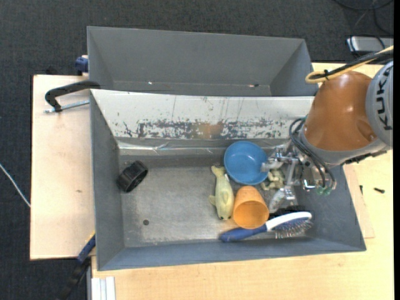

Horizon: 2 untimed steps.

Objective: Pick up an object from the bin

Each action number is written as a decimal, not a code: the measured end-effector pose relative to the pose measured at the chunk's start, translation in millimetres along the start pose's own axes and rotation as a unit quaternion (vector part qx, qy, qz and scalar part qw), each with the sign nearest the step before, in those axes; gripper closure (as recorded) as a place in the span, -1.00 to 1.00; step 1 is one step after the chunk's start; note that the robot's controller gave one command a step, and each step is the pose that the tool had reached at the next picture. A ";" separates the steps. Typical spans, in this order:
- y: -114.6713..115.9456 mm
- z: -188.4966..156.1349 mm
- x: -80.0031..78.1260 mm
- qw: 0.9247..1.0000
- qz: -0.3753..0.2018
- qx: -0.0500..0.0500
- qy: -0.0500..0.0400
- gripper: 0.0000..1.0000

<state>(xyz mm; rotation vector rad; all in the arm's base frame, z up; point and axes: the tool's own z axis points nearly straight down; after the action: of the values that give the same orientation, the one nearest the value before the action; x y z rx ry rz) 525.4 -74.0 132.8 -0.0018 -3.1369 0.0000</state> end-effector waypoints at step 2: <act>18.3 55.0 -37.6 0.999 -0.045 -0.001 -0.007 1.00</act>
Offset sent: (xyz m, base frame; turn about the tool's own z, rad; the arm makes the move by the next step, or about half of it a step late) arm 0.0327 0.0168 -0.0628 -0.0889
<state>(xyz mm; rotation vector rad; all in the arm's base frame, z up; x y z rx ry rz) 562.7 -55.7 77.7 0.1413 -3.1481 -0.0022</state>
